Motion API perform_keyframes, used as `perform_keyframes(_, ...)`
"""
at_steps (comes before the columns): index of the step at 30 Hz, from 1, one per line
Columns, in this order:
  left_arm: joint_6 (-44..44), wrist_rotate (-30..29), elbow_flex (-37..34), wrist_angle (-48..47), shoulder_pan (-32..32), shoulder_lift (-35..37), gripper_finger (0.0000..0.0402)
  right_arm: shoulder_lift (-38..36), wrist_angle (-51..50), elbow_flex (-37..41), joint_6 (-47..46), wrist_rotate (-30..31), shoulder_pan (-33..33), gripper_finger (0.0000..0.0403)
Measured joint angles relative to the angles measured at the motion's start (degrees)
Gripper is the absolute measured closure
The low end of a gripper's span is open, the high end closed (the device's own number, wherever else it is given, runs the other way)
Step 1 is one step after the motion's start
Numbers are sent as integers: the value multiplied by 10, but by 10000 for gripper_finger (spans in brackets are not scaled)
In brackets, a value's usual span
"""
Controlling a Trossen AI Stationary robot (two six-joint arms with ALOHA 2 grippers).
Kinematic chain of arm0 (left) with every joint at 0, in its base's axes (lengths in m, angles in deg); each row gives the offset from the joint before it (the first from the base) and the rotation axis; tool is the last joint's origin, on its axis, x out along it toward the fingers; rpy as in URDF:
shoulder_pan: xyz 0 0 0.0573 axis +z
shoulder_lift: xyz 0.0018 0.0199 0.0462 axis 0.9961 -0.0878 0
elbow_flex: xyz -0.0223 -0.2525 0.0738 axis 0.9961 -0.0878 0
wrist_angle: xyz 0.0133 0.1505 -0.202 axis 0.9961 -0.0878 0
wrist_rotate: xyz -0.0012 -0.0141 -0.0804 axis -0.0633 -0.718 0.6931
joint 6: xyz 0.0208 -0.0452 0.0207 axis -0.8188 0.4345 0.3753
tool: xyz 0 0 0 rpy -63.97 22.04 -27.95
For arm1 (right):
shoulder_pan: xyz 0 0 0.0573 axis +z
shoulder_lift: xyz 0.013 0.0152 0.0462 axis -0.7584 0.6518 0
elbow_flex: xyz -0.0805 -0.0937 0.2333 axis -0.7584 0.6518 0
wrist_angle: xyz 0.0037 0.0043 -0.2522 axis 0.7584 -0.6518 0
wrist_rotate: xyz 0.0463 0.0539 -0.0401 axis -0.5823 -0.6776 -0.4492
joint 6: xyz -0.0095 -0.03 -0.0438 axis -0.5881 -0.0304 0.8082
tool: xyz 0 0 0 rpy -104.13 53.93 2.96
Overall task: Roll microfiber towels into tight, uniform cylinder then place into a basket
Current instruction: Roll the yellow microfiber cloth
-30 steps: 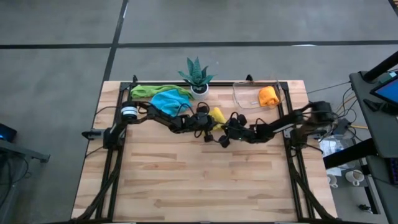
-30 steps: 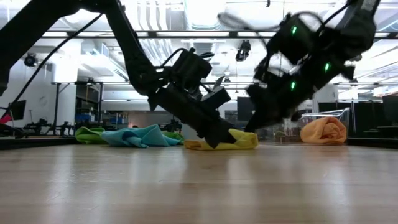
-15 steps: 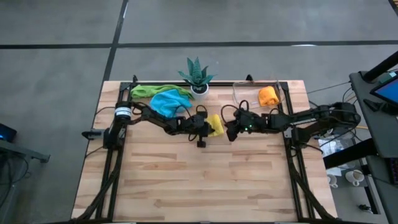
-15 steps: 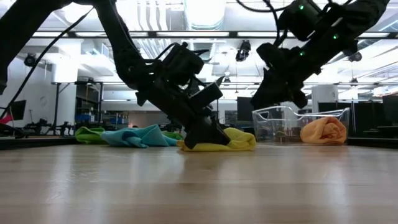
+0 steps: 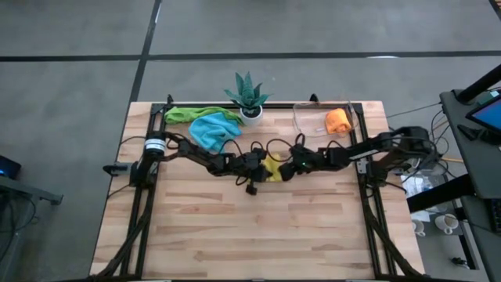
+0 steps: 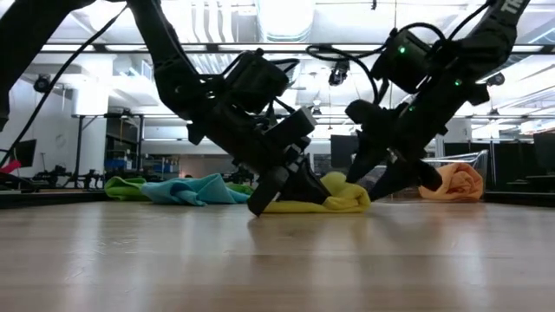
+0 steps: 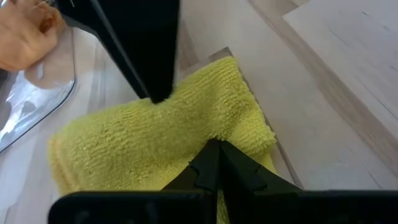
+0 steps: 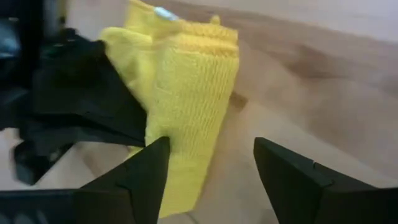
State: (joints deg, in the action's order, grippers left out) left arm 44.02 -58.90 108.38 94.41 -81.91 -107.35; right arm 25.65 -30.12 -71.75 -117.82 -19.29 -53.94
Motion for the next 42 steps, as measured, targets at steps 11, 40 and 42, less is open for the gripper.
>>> perform_keyframes(11, 0, -2, 3, -1, 0, 0, 401, 18, 61, 0, -12, 0, 26, 172)
perform_keyframes(40, 3, -11, 20, -6, -20, 40, 402, 8, -19, 0, 22, 57, 26, 382)
perform_keyframes(42, -1, -16, 15, -28, -23, 60, 402, -11, -65, 1, 31, 61, 25, 389)
